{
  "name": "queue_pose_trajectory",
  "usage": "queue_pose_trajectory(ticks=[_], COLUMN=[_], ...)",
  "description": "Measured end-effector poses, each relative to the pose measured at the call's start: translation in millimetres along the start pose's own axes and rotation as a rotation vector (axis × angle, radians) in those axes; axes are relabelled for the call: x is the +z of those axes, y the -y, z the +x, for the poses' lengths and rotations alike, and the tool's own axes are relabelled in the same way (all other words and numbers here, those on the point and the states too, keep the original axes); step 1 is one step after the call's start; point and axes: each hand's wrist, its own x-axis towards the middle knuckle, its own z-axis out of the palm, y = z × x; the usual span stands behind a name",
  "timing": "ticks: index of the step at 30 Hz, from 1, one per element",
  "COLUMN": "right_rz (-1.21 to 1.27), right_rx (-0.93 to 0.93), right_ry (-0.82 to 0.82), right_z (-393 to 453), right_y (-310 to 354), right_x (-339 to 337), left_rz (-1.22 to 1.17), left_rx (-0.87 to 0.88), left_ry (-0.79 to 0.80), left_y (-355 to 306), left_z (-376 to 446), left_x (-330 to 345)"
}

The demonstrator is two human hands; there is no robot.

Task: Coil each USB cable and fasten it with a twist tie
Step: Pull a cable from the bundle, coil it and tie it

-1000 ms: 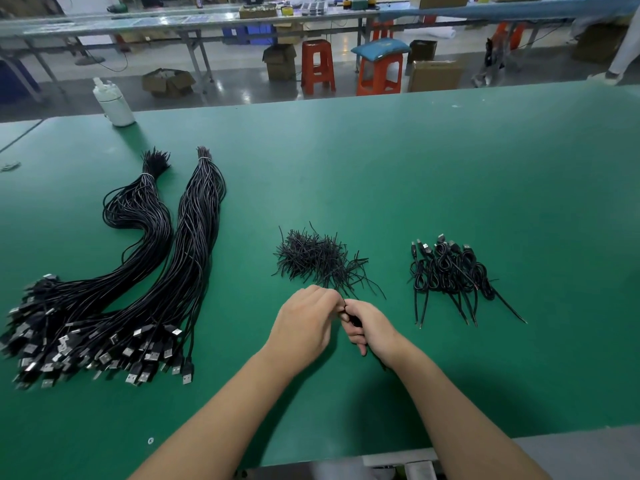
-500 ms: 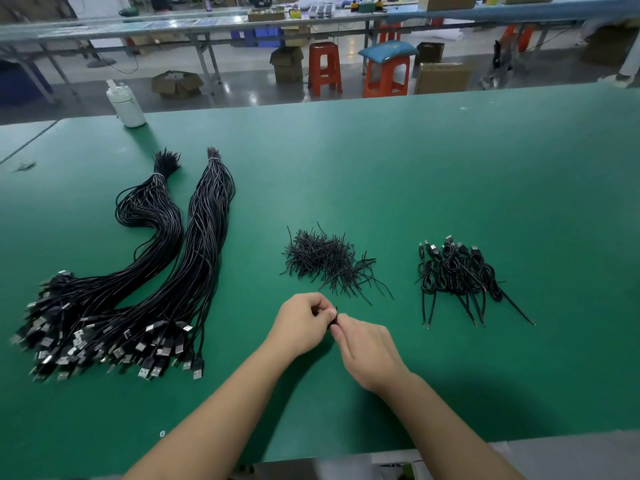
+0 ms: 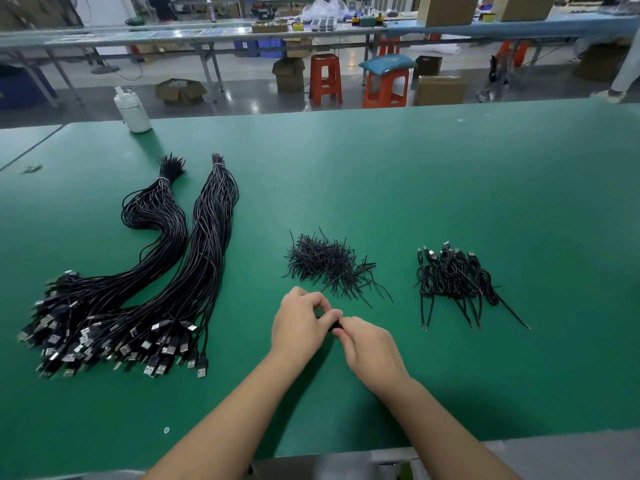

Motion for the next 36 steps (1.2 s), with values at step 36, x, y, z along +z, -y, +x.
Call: queue_pose_trajectory(ticks=[36], right_rz=[-0.216], right_rx=[-0.039], right_ry=[-0.185], right_z=[2], right_y=[2], right_x=[7], left_rz=[0.42], left_rx=[0.235], left_ry=[0.145], left_y=[-17], left_z=[-10], left_x=[4])
